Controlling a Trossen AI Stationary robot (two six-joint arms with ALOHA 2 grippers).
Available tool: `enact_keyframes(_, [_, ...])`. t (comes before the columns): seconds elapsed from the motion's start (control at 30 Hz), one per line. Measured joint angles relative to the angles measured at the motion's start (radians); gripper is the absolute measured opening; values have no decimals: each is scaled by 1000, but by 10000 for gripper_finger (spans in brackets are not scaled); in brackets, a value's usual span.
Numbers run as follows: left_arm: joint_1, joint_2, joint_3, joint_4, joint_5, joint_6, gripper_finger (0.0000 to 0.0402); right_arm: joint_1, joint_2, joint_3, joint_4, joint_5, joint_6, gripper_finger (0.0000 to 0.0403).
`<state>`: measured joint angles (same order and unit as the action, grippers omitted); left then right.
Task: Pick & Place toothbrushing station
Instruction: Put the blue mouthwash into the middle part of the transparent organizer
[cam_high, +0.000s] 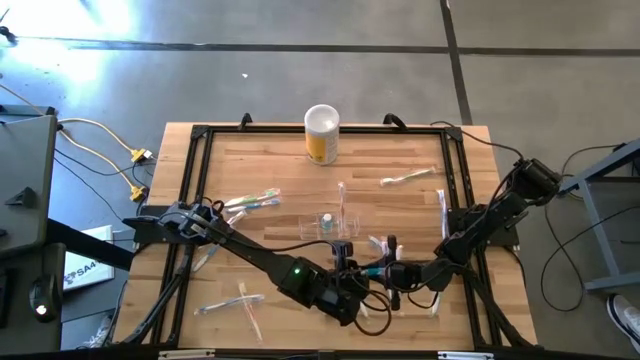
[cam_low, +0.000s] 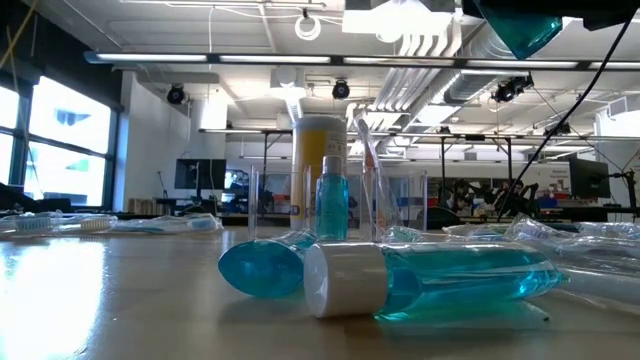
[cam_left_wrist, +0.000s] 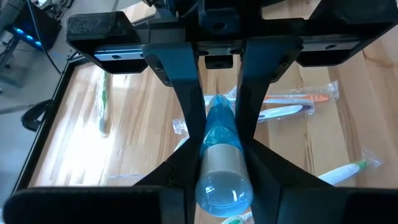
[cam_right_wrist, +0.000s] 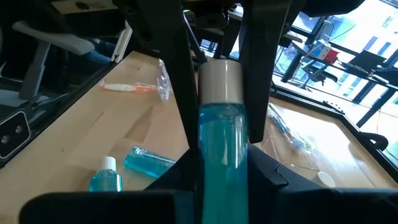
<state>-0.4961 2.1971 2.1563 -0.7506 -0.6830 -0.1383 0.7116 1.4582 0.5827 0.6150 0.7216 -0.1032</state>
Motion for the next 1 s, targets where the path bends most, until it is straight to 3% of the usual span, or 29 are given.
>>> enact_keyframes(0.27, [-2,0,0,-4,-6,2,88,2,0,0,-9,10,9,124])
enact_keyframes(0.67, [-11,-4,134,-308,-8,-127,88,89,-2,1,-61,306,-48,238])
enact_keyframes(0.83, [2,-18,193,-533,5,-227,88,148,-3,0,-70,432,-52,247])
enact_keyframes(1.0, [70,-39,189,-685,96,-296,88,184,-3,0,-82,415,-46,241])
